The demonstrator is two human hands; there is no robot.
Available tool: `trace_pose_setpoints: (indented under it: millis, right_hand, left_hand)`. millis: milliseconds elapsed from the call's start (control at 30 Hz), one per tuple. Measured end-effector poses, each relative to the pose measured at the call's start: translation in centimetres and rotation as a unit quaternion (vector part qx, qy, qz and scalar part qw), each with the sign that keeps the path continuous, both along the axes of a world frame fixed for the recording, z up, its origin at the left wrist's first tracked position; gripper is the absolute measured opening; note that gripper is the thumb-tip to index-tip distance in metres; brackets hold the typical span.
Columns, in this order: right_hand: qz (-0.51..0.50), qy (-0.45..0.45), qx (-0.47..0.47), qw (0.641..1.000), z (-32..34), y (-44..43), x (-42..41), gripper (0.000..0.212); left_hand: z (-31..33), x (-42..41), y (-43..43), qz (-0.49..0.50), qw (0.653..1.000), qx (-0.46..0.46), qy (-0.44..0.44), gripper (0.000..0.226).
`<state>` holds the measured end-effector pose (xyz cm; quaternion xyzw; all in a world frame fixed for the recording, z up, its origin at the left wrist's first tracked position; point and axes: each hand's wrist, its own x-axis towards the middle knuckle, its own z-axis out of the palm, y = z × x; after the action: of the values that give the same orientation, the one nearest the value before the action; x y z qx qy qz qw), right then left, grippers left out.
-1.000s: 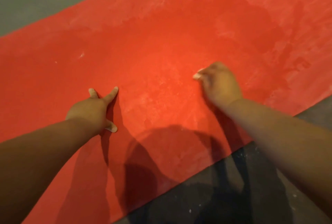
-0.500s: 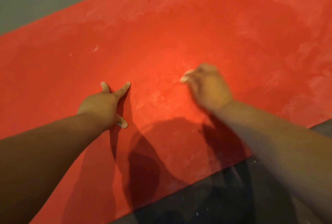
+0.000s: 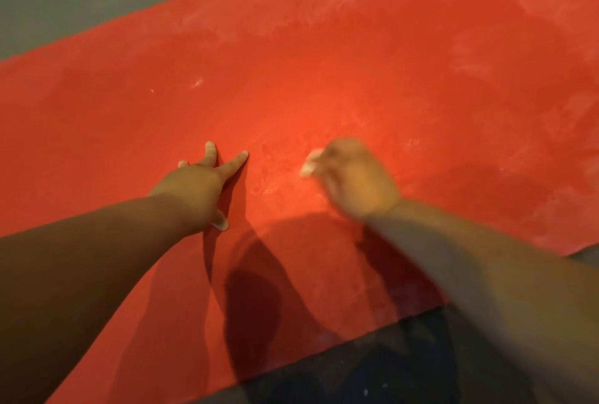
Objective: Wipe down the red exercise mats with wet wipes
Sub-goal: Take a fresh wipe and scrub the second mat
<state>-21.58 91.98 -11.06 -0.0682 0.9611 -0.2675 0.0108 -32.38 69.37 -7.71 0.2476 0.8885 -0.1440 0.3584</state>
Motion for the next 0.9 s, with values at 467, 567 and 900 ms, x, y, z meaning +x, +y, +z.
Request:
trace_pose_setpoints:
  millis: [467, 567, 900]
  right_hand:
    - [0.128, -0.063, 0.001, 0.990, 0.2, -6.0, 0.9, 0.029]
    - [-0.014, -0.017, 0.019, 1.000, 0.1, 0.1, -3.5, 0.025]
    - [0.017, -0.043, -0.023, 0.999, 0.2, -7.4, -0.3, 0.020]
  left_hand:
    - [0.5, 0.0, 0.1, 0.015, 0.999, -0.010, 0.029, 0.135]
    - [0.7, -0.1, 0.0, 0.018, 0.999, -0.011, 0.024, 0.135]
    - [0.0, 1.1, -2.0, 0.149, 0.987, 0.043, 0.037, 0.131]
